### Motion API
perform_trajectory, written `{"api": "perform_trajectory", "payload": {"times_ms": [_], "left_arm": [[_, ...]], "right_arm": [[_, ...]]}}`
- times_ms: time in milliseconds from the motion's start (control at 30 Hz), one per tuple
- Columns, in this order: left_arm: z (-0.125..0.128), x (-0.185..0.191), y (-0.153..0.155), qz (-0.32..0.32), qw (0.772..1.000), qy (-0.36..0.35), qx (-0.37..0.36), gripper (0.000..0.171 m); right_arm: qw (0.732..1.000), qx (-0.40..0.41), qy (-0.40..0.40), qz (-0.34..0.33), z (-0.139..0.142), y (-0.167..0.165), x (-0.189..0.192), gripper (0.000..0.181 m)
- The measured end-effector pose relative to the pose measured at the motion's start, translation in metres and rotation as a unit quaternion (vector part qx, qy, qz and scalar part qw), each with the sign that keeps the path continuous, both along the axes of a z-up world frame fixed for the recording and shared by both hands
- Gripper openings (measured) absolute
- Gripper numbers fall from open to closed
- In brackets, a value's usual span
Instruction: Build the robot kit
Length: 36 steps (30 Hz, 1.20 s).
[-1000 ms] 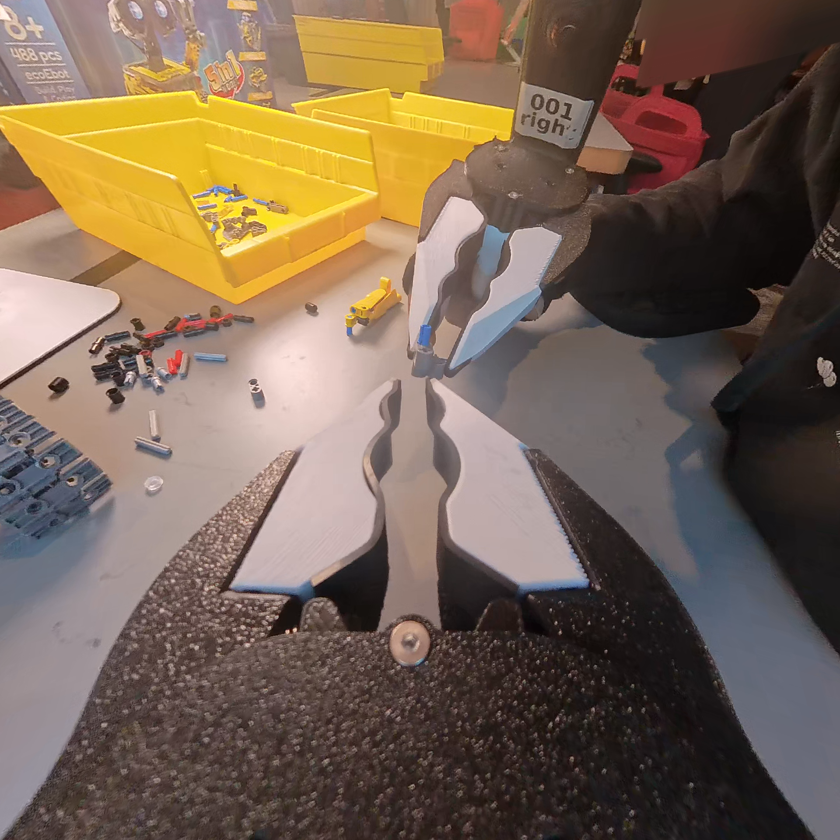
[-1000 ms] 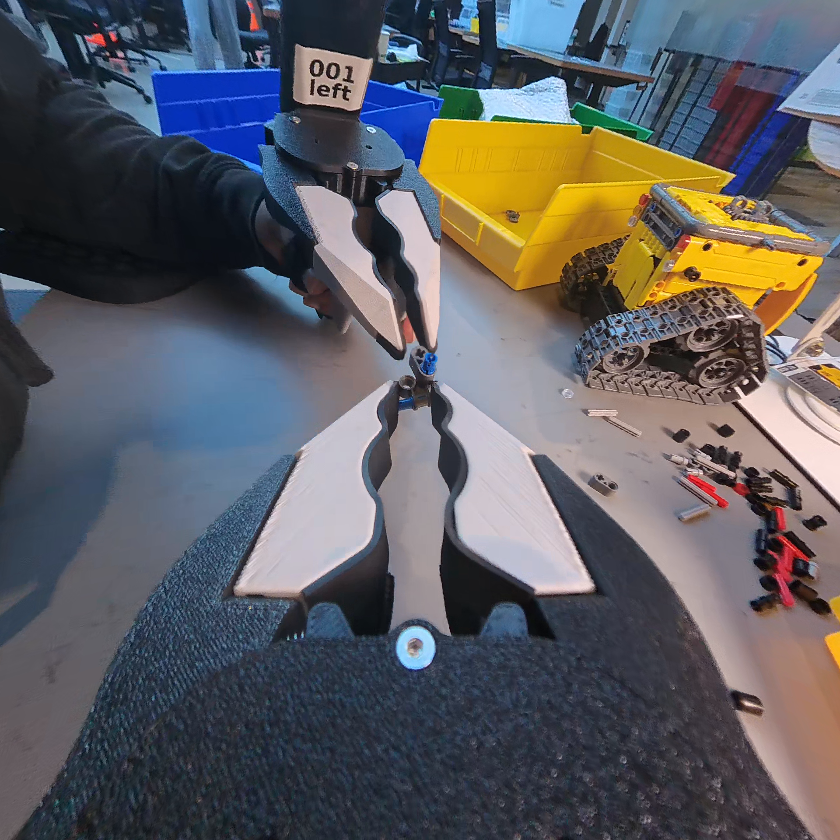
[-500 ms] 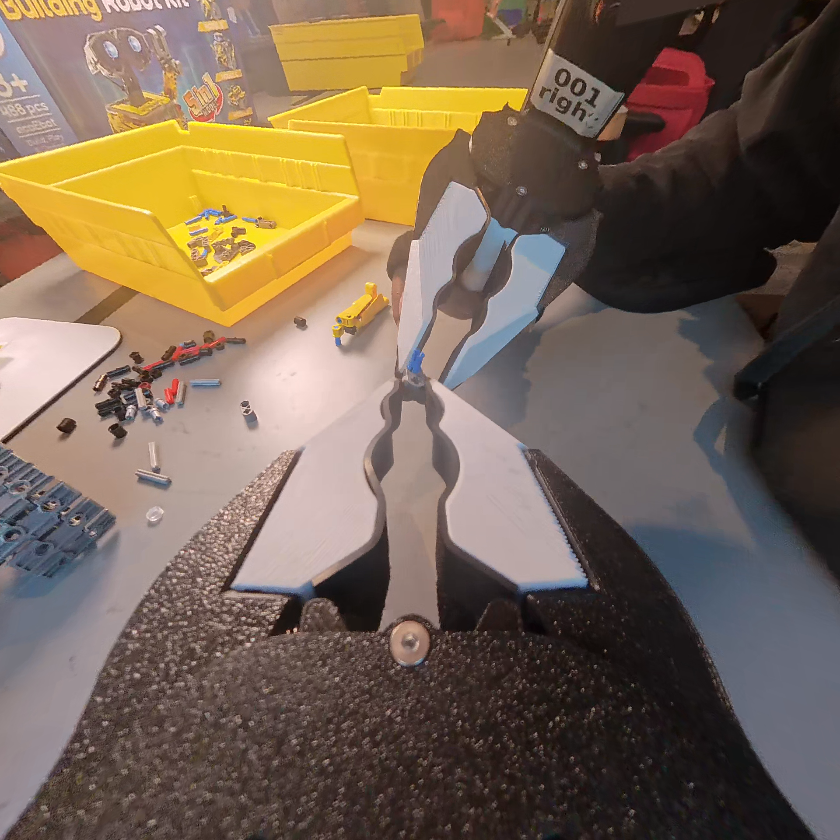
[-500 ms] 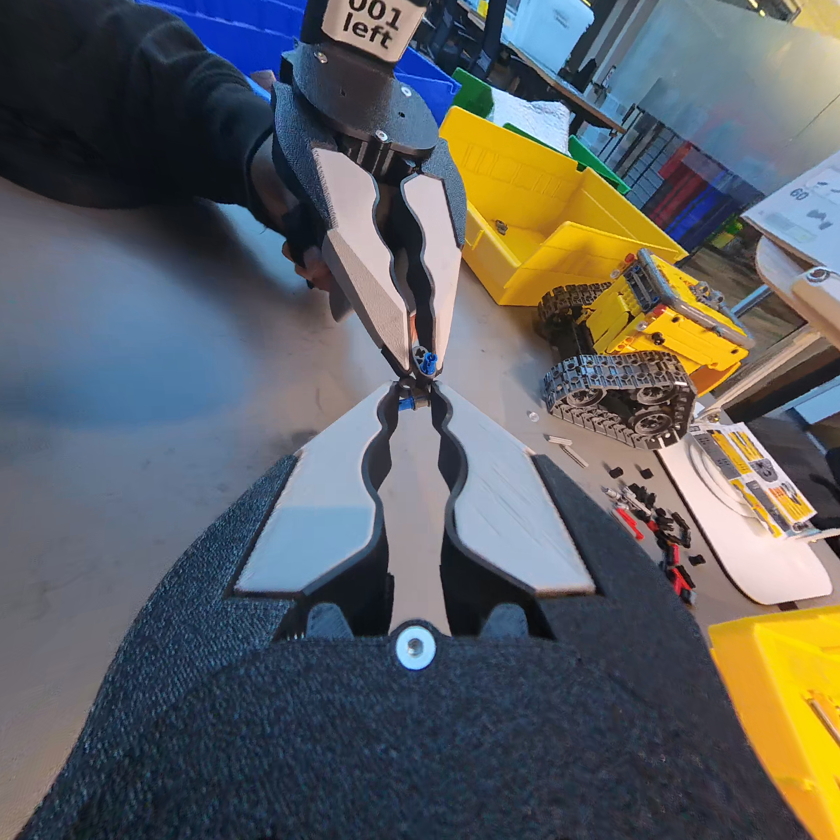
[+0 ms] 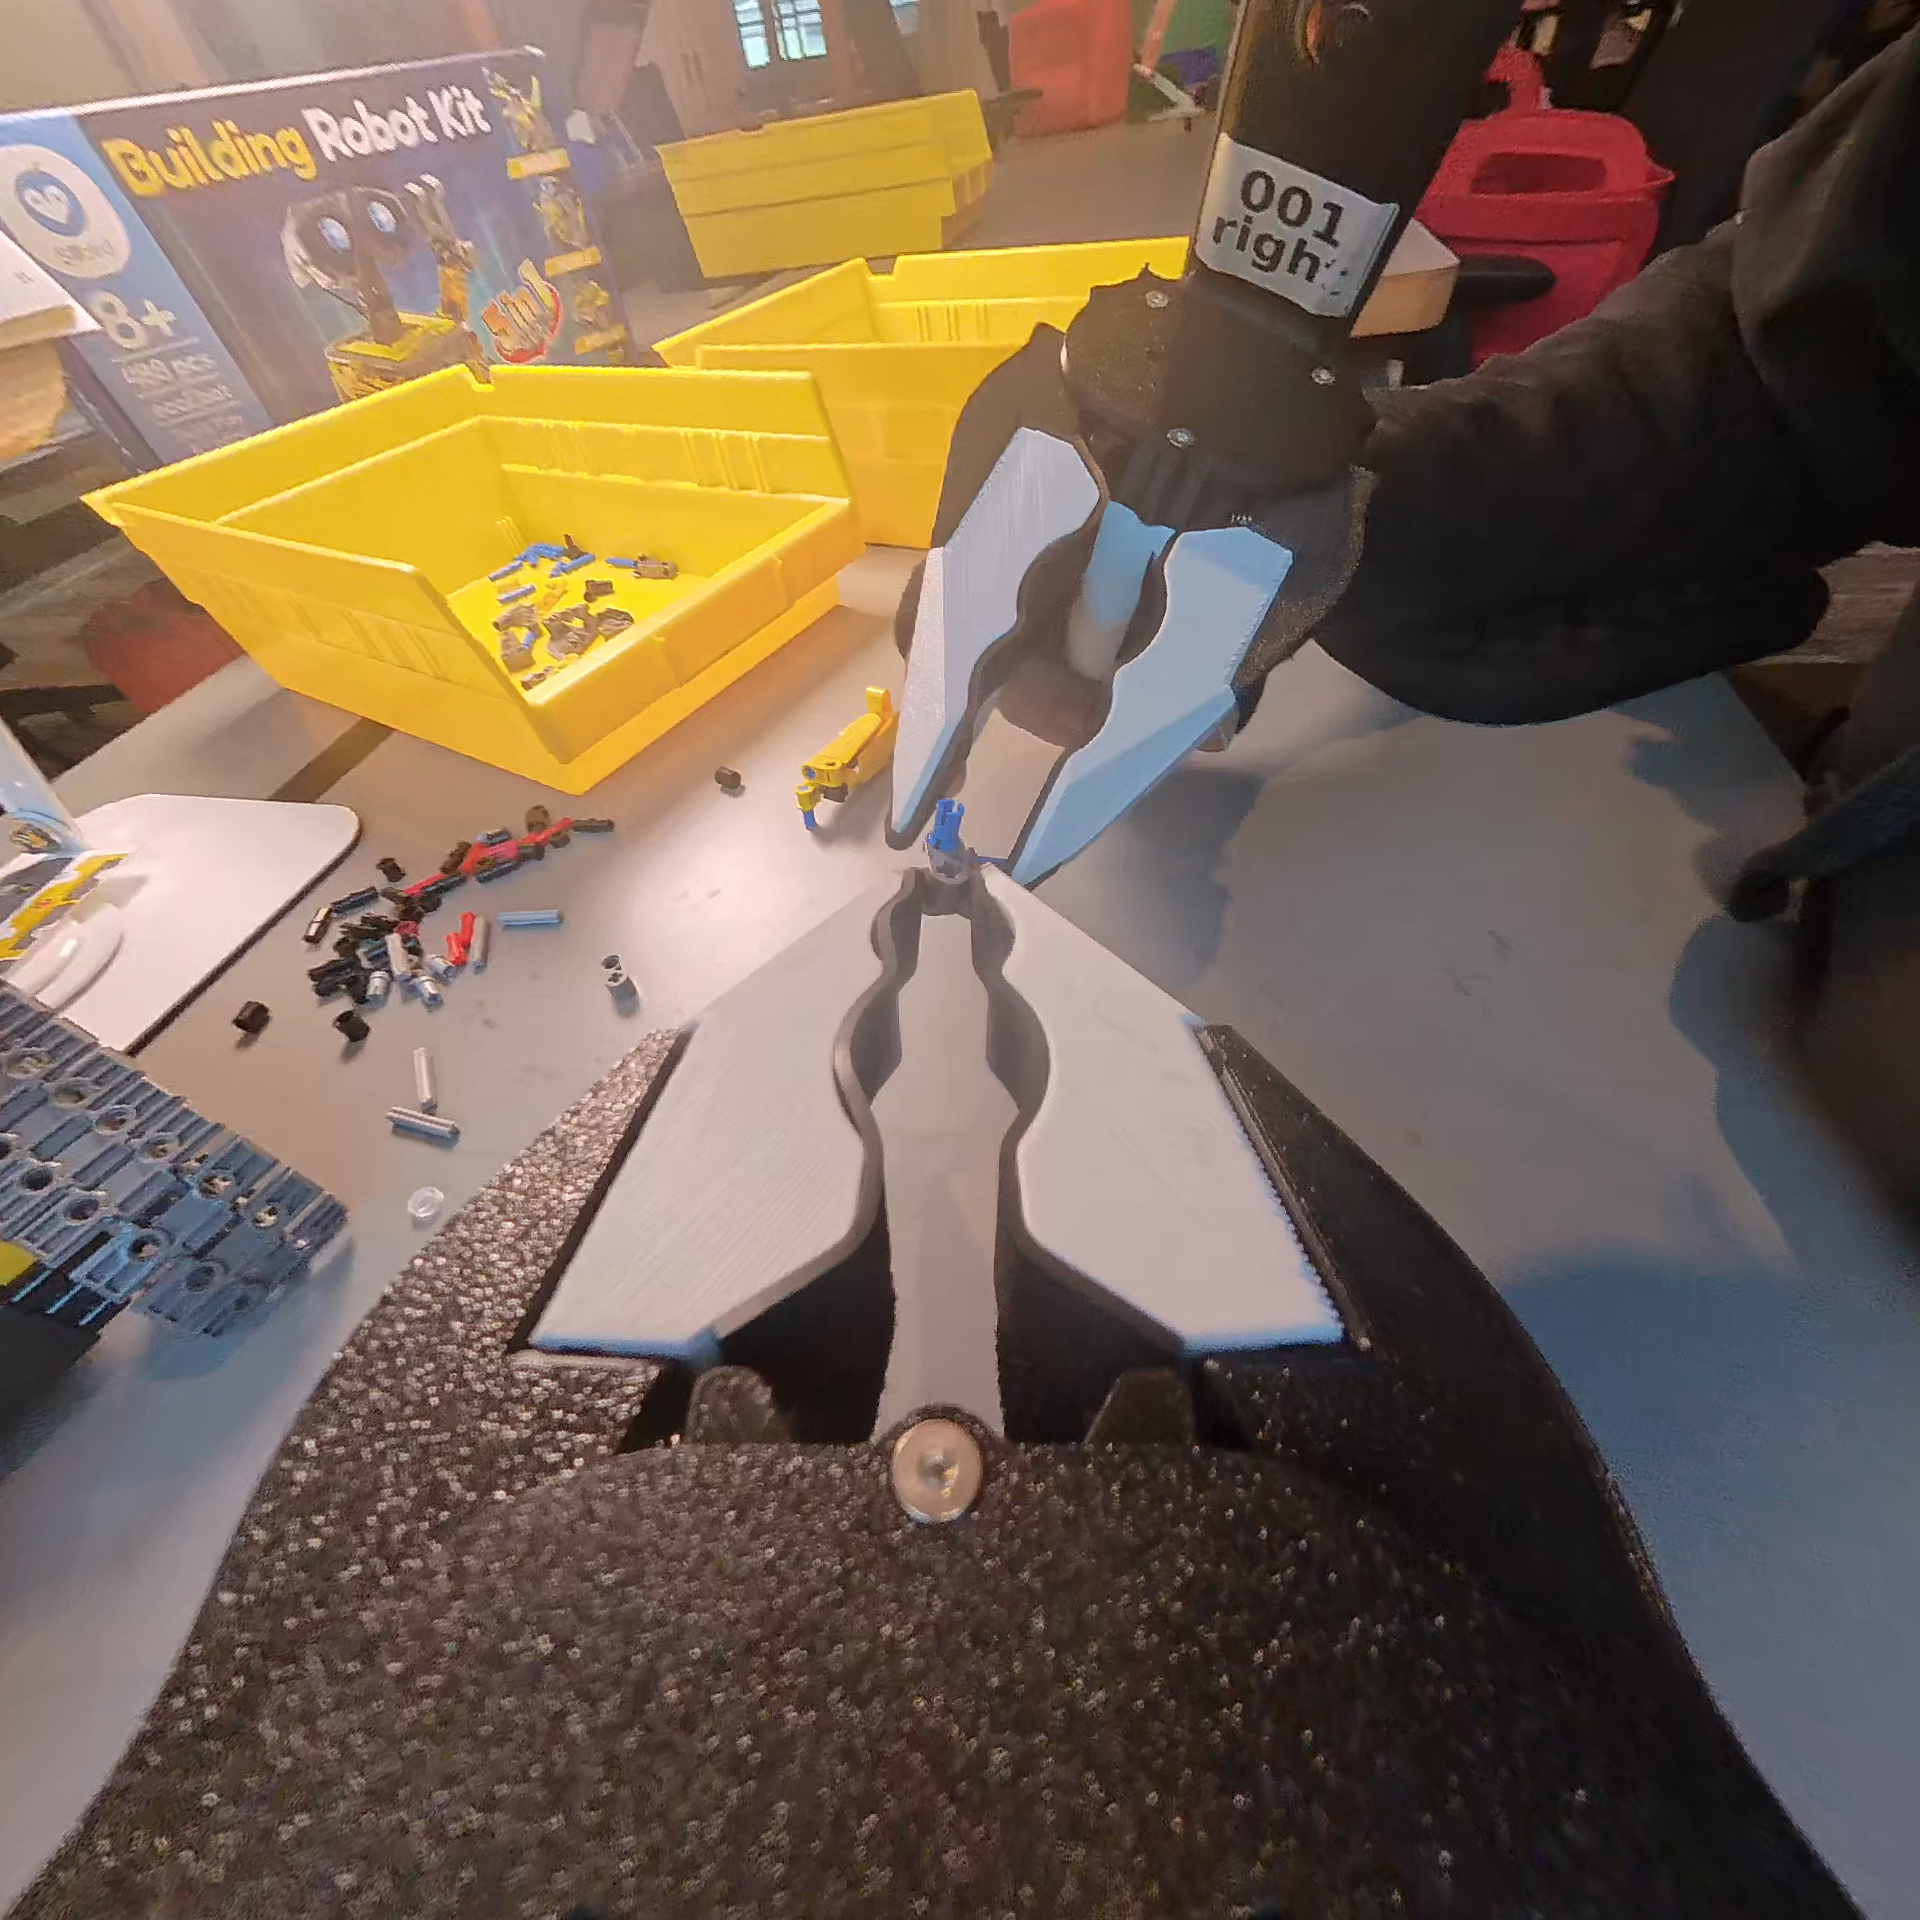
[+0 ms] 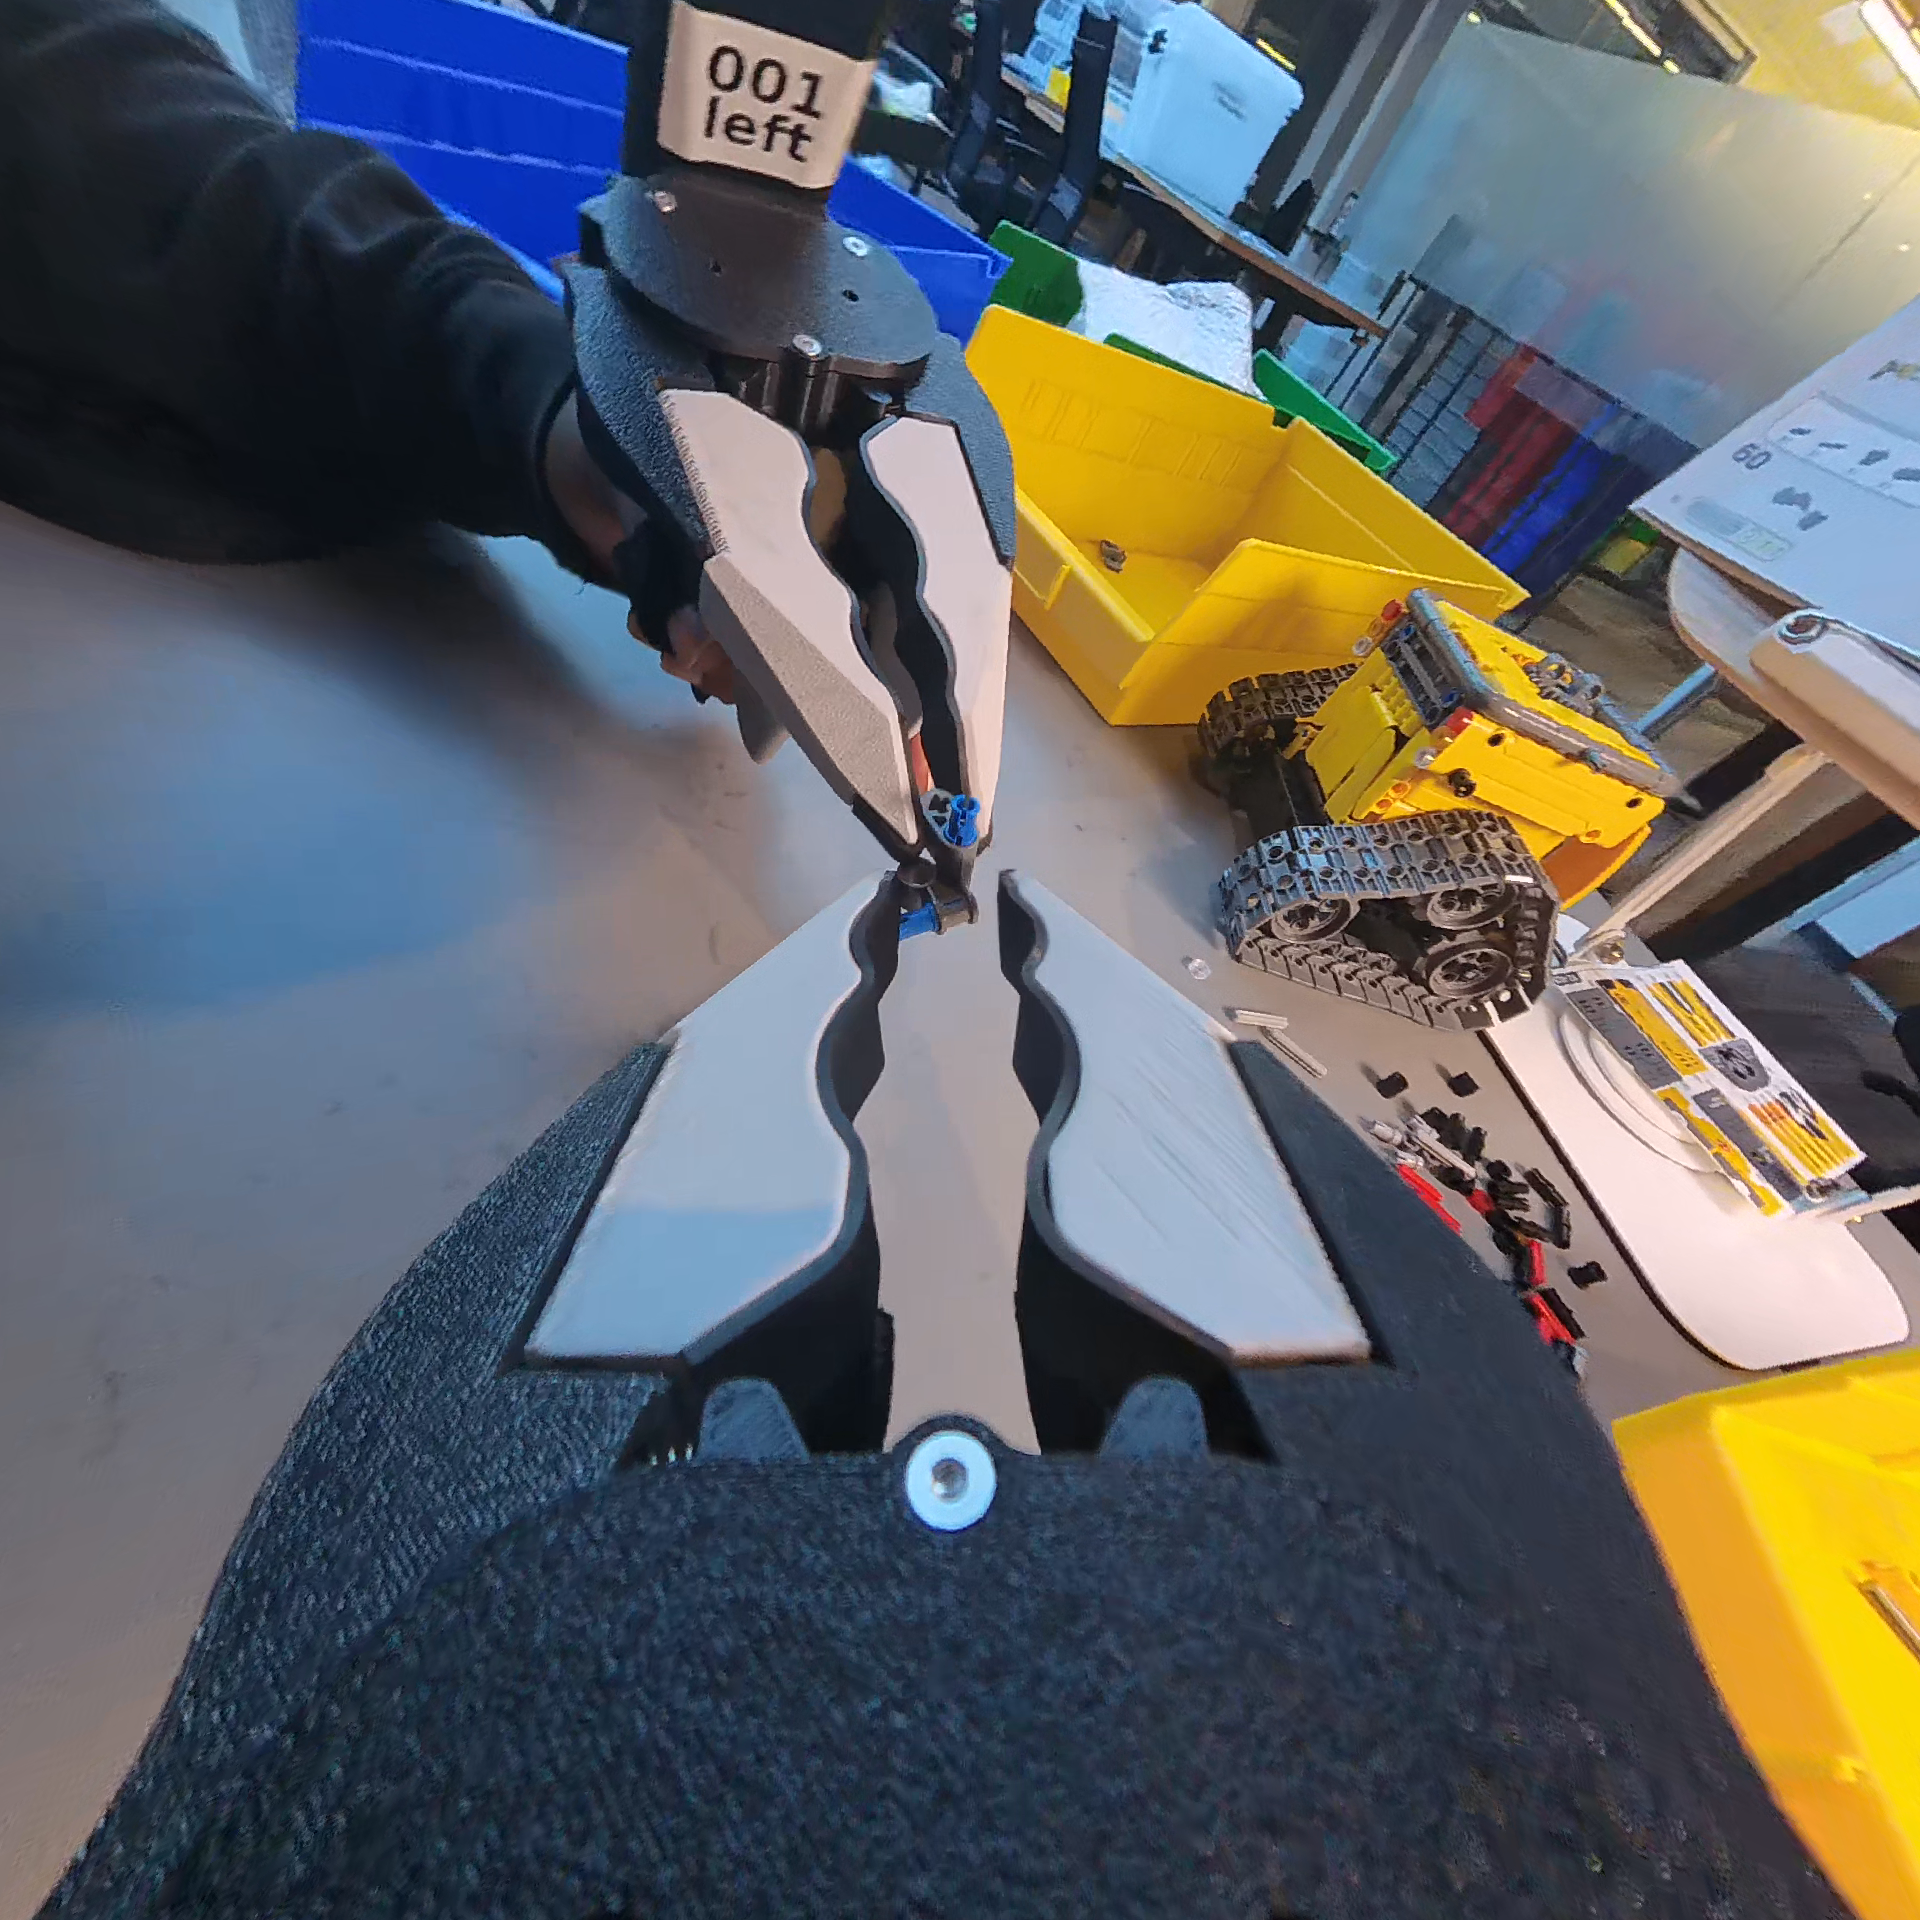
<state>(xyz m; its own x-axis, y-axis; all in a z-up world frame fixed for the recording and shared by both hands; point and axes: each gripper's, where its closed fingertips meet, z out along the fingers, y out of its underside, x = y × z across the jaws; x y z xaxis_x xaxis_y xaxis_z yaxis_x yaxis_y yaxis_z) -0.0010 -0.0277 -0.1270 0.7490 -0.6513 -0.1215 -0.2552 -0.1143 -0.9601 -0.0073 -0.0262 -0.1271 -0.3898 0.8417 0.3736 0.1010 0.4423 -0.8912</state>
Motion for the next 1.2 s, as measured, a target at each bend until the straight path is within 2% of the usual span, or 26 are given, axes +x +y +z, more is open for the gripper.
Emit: {"api": "perform_trajectory", "payload": {"times_ms": [333, 733, 900, 1000, 1200], "left_arm": [[0.023, -0.008, 0.016, 0.106, 0.991, -0.032, 0.072, 0.008], [0.024, -0.004, 0.011, 0.076, 0.994, -0.039, 0.073, 0.007], [0.023, -0.010, 0.012, 0.083, 0.993, -0.026, 0.075, 0.001], [0.027, -0.015, 0.012, 0.093, 0.992, -0.027, 0.085, 0.008], [0.029, -0.006, 0.006, 0.056, 0.995, -0.035, 0.081, 0.007]], "right_arm": [[0.993, -0.091, 0.024, -0.065, 0.020, 0.013, -0.010, 0.023], [0.998, -0.038, 0.040, -0.039, 0.025, 0.012, -0.004, 0.018], [0.996, -0.050, 0.051, -0.046, 0.033, 0.020, -0.002, 0.017], [0.997, -0.031, 0.052, -0.044, 0.031, 0.021, 0.000, 0.018], [0.998, -0.017, 0.054, -0.021, 0.029, 0.012, 0.002, 0.017]]}}
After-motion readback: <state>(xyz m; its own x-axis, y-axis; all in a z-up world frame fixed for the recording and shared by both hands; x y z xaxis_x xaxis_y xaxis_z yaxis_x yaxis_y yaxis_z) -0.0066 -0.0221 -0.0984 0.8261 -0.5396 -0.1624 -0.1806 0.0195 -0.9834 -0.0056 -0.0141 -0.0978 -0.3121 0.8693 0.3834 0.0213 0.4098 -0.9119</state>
